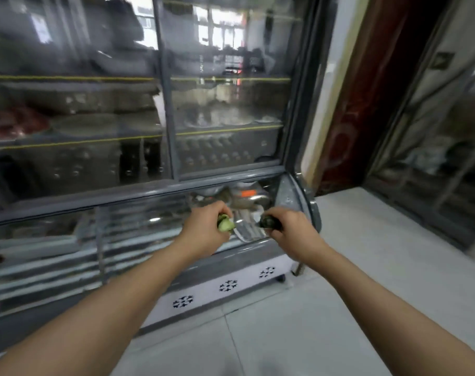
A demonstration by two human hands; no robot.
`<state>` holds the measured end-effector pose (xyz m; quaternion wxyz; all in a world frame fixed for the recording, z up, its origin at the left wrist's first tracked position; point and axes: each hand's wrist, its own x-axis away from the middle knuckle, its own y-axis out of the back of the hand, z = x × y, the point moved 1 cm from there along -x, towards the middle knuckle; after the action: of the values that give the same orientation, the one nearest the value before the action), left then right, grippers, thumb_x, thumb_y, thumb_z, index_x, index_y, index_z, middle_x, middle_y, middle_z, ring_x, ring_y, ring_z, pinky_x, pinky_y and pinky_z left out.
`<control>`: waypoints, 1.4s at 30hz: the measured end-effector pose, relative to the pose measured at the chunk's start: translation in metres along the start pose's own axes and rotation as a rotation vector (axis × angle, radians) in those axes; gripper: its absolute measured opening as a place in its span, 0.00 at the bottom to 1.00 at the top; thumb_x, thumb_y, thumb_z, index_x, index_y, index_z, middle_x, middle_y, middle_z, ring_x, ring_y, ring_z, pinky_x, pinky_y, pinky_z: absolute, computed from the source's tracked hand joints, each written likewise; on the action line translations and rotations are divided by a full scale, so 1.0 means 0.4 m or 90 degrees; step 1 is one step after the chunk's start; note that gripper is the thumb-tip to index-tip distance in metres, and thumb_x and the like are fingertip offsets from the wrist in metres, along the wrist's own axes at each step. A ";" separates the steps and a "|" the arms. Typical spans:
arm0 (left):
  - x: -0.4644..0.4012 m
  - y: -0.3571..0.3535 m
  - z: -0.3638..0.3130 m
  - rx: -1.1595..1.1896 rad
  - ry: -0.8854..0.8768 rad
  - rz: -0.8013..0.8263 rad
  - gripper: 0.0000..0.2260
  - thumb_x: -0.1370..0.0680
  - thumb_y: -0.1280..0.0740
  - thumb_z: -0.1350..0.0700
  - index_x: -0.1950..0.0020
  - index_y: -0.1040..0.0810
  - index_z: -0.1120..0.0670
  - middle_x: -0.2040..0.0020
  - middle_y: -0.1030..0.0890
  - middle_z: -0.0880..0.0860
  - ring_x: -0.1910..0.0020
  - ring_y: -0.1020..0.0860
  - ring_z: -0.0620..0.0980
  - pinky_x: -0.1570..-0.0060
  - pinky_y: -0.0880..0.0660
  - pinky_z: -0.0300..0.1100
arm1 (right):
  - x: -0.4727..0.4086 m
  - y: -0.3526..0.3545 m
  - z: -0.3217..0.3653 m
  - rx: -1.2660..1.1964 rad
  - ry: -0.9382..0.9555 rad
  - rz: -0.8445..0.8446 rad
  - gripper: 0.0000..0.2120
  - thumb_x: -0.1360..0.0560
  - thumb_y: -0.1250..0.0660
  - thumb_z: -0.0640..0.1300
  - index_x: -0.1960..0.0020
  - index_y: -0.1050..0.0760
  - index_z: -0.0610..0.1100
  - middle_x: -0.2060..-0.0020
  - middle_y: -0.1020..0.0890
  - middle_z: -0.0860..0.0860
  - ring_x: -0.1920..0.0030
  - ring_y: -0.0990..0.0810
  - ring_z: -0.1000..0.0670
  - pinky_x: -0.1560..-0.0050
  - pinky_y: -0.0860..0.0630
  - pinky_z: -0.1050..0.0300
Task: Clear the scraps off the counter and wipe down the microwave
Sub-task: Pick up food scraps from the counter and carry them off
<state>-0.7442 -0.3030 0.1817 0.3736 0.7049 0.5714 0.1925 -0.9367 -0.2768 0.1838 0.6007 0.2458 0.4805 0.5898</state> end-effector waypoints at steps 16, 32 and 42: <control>-0.384 -0.518 -0.467 0.006 -0.208 0.173 0.13 0.30 0.30 0.61 0.48 0.24 0.51 0.52 0.22 0.49 0.52 0.24 0.49 0.53 0.26 0.42 | 0.130 0.324 -0.631 0.050 -0.259 -0.117 0.07 0.26 0.34 0.38 0.48 0.23 0.41 0.51 0.20 0.46 0.51 0.24 0.45 0.52 0.30 0.55; -0.957 -0.965 -0.837 0.021 -0.299 0.278 0.13 0.29 0.29 0.59 0.47 0.25 0.48 0.50 0.23 0.50 0.54 0.23 0.50 0.59 0.26 0.40 | -0.045 0.559 -1.257 0.084 -0.397 -0.159 0.08 0.25 0.33 0.40 0.46 0.23 0.43 0.49 0.20 0.48 0.49 0.24 0.48 0.52 0.31 0.60; -1.248 -1.284 -1.086 0.024 -0.241 0.211 0.14 0.30 0.29 0.59 0.47 0.24 0.49 0.50 0.22 0.49 0.54 0.24 0.49 0.57 0.27 0.41 | -0.171 0.740 -1.759 0.088 -0.309 -0.111 0.08 0.25 0.34 0.40 0.46 0.24 0.43 0.50 0.20 0.48 0.51 0.24 0.46 0.54 0.31 0.59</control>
<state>-1.5236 -0.6091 0.1568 0.4246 0.8190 0.3714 0.1048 -1.6759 -0.4781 0.1649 0.7287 0.3777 0.3811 0.4255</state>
